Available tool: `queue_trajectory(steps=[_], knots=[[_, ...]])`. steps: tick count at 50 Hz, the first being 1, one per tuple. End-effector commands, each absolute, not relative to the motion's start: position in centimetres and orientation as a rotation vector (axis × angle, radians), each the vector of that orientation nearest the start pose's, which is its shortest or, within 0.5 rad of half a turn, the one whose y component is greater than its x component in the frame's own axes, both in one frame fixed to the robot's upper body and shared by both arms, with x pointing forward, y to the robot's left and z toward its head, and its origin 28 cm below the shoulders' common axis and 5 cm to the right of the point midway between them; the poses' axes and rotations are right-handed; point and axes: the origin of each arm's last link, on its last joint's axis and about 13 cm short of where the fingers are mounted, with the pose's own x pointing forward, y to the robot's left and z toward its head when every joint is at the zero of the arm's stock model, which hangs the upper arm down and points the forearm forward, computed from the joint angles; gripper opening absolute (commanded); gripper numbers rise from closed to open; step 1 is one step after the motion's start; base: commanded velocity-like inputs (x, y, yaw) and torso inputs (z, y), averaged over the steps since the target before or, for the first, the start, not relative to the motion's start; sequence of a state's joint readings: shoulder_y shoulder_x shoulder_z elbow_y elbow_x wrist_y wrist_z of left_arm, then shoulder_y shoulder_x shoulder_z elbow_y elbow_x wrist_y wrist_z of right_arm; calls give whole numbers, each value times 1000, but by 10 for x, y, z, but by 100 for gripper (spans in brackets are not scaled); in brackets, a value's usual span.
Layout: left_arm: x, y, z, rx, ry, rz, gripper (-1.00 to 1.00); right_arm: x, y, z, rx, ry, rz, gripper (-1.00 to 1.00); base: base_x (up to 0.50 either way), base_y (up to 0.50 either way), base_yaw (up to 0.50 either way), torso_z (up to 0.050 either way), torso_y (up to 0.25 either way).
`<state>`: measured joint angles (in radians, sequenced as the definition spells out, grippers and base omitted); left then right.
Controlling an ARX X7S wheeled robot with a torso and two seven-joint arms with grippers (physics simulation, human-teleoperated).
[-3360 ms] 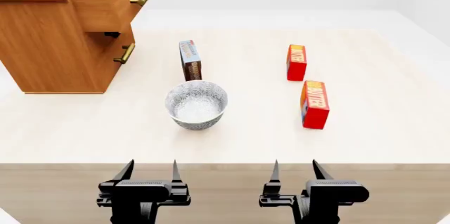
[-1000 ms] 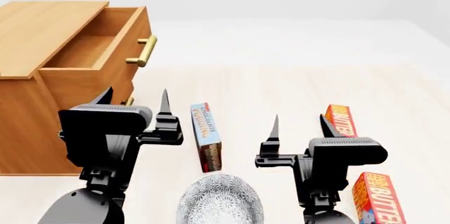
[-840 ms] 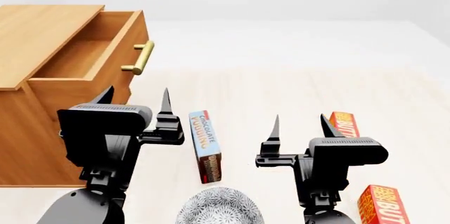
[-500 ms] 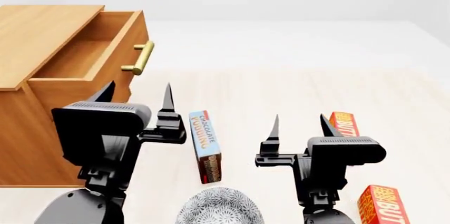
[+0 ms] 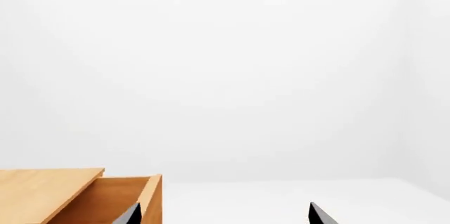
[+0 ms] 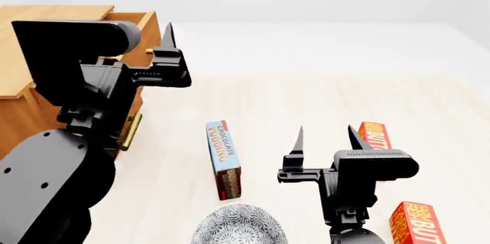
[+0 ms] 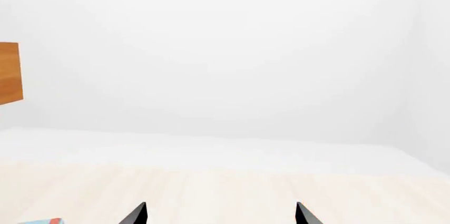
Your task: Put the butter at the front in the top drawer of the cabinet and close it.
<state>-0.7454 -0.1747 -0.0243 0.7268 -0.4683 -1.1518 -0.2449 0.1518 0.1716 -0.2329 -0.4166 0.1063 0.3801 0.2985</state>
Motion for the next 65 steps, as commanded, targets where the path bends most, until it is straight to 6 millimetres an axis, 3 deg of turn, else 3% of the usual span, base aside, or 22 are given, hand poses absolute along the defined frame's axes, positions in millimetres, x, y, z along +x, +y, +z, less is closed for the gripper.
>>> queue_trajectory(steps=[1,24,65], knots=[[269,224,296,-11,-261,-71,100,228,-81,102,-64,-161,-29,100,0,0,0,0,0],[300,253,353,-13,-47,-51,100,229,-79,103,-65,-163,-32,100,0,0,0,0,0],[329,269,371,6,428,-100,100,229,-80,102,-69,-158,-37,100,0,0,0,0,0]])
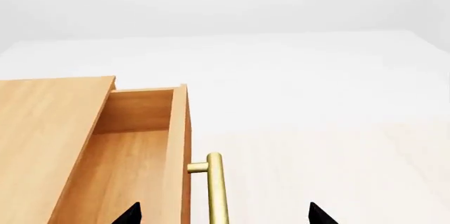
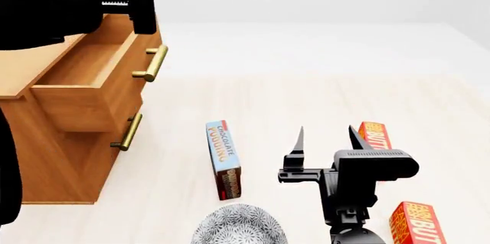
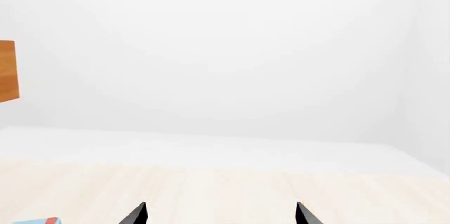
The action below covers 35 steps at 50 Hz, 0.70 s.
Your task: Put the butter at the front in the top drawer of the cabinet and close it.
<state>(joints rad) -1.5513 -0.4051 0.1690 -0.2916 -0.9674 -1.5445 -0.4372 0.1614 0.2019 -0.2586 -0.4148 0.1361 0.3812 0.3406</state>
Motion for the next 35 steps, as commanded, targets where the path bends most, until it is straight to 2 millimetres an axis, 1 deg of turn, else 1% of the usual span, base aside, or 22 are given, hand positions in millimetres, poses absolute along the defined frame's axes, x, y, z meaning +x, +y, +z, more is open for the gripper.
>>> queue_trajectory(steps=[1,11,20,35], knots=[[330,269,371,3,434,-103,100,229,-80,102,-69,-158,-37,100,0,0,0,0,0],[338,271,373,-8,498,-115,100,230,-79,101,-69,-154,-34,100,0,0,0,0,0],[340,271,371,-10,558,-135,100,230,-79,102,-69,-155,-34,100,0,0,0,0,0],[343,280,361,-32,617,-95,100,230,-80,101,-70,-154,-34,100,0,0,0,0,0]])
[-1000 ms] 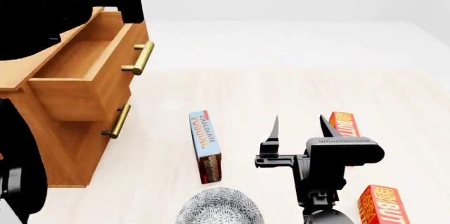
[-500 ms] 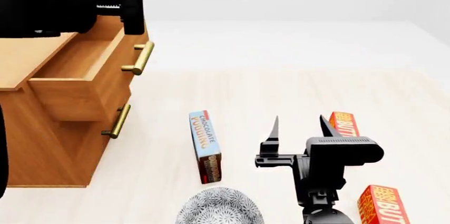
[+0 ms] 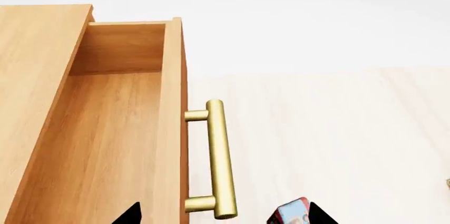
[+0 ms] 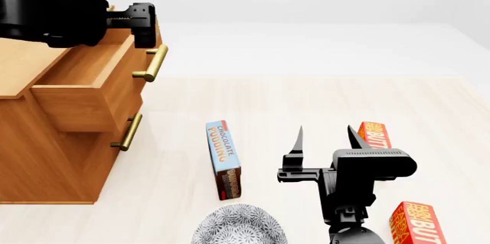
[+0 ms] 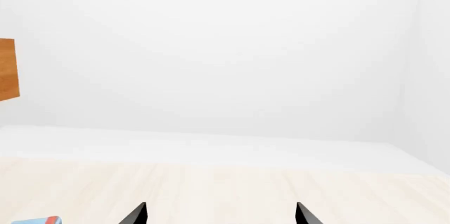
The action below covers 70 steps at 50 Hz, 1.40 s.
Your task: Put the butter at the front in the top drawer of the cabinet and close it.
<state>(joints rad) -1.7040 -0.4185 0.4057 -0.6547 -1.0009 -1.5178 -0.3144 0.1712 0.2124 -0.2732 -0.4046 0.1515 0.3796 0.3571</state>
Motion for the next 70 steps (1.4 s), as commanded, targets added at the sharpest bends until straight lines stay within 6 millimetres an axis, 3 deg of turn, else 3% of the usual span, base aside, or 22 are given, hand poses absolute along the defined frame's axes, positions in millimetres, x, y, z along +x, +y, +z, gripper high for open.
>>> queue_trajectory(steps=[1,36,70], knots=[[343,281,360,-33,622,-95,100,230,-80,101,-70,-154,-34,100,0,0,0,0,0],[342,294,332,-89,724,-87,100,231,-78,101,-72,-152,-31,100,0,0,0,0,0],[340,286,329,-94,788,-227,100,230,-79,100,-71,-148,-37,100,0,0,0,0,0]])
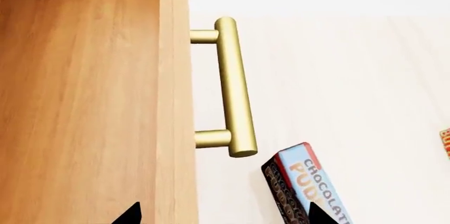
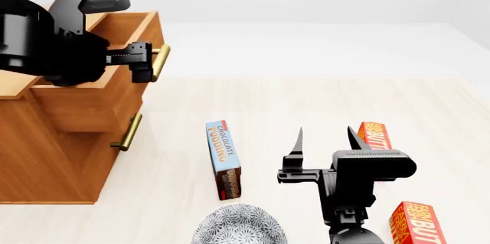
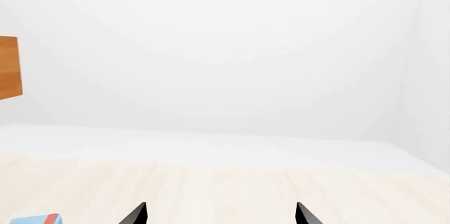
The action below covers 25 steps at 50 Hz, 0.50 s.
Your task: Put the butter at the front in the top drawer of the cabinet and close it.
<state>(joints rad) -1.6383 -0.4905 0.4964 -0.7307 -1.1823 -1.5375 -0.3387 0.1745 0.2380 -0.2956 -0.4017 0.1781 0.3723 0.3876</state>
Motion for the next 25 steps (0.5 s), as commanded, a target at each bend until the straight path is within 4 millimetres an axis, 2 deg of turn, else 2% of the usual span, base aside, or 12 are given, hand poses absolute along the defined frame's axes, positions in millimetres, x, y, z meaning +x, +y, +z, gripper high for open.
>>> queue_trajectory(steps=[1,25], knots=[[340,286,329,-93,790,-232,100,230,-79,100,-71,-148,-37,100,0,0,0,0,0],[340,273,336,-80,801,-372,100,229,-80,99,-71,-146,-36,100,0,0,0,0,0]])
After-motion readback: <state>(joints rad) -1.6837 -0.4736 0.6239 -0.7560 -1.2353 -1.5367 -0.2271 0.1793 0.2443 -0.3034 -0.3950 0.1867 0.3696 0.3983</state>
